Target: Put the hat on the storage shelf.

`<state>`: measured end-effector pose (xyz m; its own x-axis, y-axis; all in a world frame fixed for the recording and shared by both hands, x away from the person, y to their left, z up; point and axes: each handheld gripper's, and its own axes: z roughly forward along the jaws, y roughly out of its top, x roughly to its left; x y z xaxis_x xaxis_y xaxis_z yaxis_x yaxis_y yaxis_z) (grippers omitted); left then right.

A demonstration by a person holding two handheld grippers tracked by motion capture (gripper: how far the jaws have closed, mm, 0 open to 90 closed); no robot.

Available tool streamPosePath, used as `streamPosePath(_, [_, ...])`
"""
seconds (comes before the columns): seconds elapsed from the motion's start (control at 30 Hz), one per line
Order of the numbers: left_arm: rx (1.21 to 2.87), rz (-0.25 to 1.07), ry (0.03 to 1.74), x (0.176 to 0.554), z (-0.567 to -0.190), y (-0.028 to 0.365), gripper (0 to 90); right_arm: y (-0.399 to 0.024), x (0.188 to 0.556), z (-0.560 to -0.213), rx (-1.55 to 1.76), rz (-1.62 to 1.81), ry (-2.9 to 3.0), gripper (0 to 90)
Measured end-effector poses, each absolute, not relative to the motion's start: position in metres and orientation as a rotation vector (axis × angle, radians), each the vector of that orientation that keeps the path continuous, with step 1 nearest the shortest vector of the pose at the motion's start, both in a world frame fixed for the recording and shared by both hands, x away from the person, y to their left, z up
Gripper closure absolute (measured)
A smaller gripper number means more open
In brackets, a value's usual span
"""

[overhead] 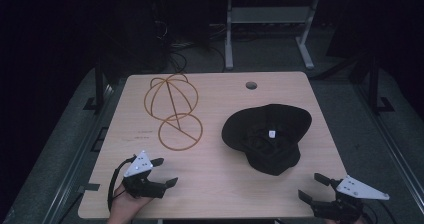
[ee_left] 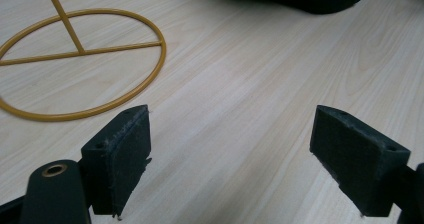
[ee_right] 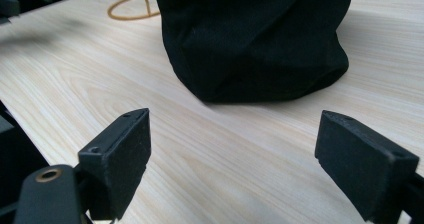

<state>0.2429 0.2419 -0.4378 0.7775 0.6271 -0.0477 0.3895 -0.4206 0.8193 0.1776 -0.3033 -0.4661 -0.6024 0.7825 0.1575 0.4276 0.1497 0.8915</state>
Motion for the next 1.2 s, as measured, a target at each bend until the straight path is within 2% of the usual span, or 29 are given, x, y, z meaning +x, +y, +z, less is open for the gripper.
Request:
streamPosePath(0.27, [2.065,0.287,0.751,0.243,-0.438,0.241,16.1,-0.298,0.176,-0.462,1.153,1.452,2.087,14.3])
streamPosePath(0.63, [2.07,0.305,0.722,0.237,-0.432,0.236,16.0,-0.294,0.174,-0.457,1.118,1.445,2.092,14.2])
streamPosePath(1.2, [2.075,0.243,0.631,0.243,-0.409,0.198,14.7,-0.294,0.175,-0.458,1.131,1.454,2.095,14.2])
